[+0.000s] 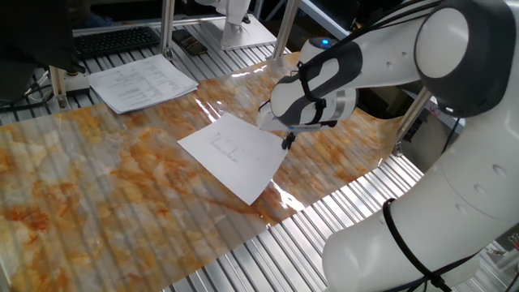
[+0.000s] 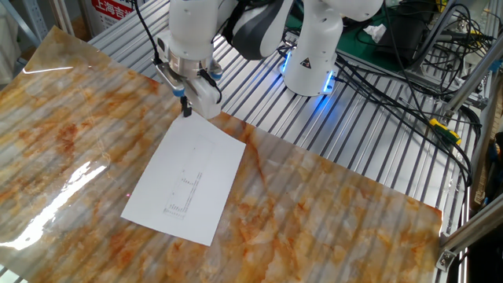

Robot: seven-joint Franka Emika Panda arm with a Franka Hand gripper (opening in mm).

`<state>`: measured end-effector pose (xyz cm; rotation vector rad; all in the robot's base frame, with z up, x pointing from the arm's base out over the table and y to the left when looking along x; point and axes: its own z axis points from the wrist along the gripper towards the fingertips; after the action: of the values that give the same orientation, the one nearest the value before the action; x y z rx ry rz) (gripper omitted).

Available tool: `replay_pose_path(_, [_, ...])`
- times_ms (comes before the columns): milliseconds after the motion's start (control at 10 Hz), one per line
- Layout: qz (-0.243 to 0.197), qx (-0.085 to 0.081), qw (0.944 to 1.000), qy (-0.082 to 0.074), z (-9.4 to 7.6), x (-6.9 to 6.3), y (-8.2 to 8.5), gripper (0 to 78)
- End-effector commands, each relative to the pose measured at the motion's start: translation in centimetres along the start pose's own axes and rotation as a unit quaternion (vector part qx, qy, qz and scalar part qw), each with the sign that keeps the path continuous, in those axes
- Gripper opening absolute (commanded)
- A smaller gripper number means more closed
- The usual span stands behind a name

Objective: Flip over and spread out the paper that is laid flat on the table

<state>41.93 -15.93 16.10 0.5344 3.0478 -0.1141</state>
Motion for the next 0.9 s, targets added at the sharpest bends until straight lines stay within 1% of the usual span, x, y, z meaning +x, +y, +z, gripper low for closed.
replay_pose_path(100, [-0.024, 0.021, 0.9995, -0.007, -2.2, -1.7, -1.4, 1.3])
replay_pose_path(400, [-0.036, 0.026, 0.999, -0.002, -3.3, -2.8, -2.4, 1.3])
replay_pose_path(500, [-0.038, 0.027, 0.9989, -0.002, -3.5, -2.9, -2.5, 1.3])
replay_pose_path(900, [-0.049, 0.046, 0.9977, -0.009, -4.8, -3.3, -3.2, 1.3])
